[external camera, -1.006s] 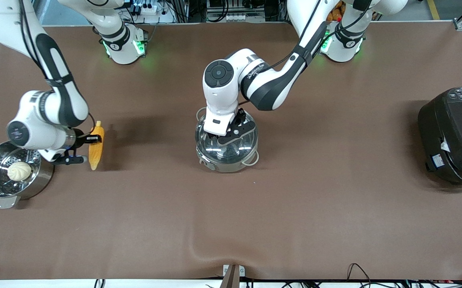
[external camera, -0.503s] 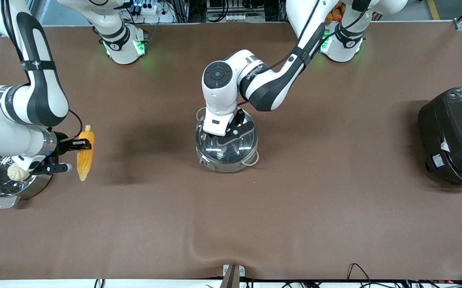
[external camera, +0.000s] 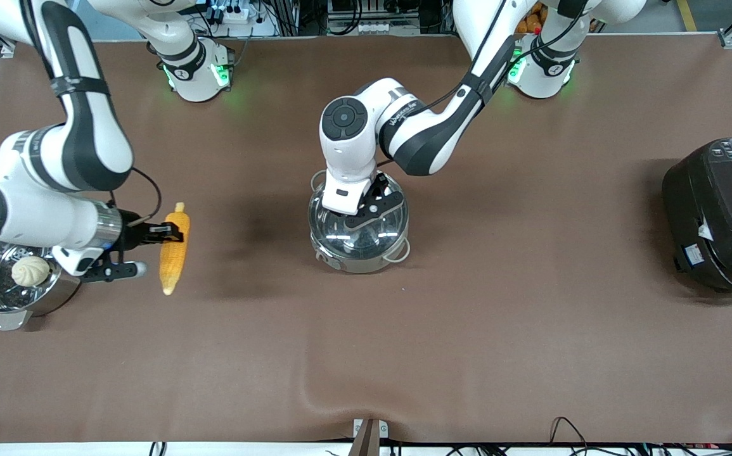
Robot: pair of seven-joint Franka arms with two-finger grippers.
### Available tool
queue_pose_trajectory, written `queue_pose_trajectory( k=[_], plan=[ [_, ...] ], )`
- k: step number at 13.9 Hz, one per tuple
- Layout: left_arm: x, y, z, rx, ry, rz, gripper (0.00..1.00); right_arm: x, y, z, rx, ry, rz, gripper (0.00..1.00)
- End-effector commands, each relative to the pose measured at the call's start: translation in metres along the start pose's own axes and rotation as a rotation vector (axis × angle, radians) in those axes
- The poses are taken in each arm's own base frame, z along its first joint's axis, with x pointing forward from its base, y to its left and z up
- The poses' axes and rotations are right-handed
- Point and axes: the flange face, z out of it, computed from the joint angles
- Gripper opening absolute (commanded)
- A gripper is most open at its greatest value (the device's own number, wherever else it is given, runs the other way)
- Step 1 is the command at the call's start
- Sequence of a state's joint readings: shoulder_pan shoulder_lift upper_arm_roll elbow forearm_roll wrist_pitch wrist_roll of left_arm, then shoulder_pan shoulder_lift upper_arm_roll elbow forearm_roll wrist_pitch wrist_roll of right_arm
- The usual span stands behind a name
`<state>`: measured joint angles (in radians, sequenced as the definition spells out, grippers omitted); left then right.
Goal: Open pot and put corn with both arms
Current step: 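Lift the lid with the left gripper while the right gripper carries corn over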
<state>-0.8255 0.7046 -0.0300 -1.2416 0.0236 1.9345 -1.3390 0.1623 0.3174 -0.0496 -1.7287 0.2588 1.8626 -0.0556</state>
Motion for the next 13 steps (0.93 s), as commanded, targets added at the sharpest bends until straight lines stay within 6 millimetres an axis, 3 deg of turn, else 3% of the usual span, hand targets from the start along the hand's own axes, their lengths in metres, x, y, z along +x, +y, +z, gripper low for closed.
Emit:
queue_pose_trajectory(
  k=[1, 5, 7, 9, 11, 13],
  plan=[
    [-0.004, 0.003, -0.003, -0.007, 0.024, 0.004, 0.0, 0.002, -0.021, 0.0, 0.014, -0.011, 0.018, 0.24],
    [-0.004, -0.002, -0.013, 0.024, 0.019, 0.002, 0.0, -0.001, -0.02, 0.002, 0.013, -0.043, 0.015, 0.24],
    [-0.003, -0.01, -0.042, 0.02, 0.027, 0.024, 0.0, -0.007, -0.044, 0.007, 0.006, -0.07, -0.013, 0.24],
    [0.008, -0.023, -0.097, -0.034, 0.043, 0.052, 0.0, -0.01, -0.063, 0.01, -0.003, -0.078, 0.027, 0.24],
    [0.037, -0.051, -0.142, -0.03, 0.039, 0.056, 0.0, -0.013, -0.105, 0.005, -0.012, -0.061, 0.026, 0.24],
    [0.057, -0.077, -0.181, -0.037, 0.036, 0.124, 0.0, -0.025, -0.165, 0.01, -0.031, -0.053, 0.052, 0.24]
  ],
)
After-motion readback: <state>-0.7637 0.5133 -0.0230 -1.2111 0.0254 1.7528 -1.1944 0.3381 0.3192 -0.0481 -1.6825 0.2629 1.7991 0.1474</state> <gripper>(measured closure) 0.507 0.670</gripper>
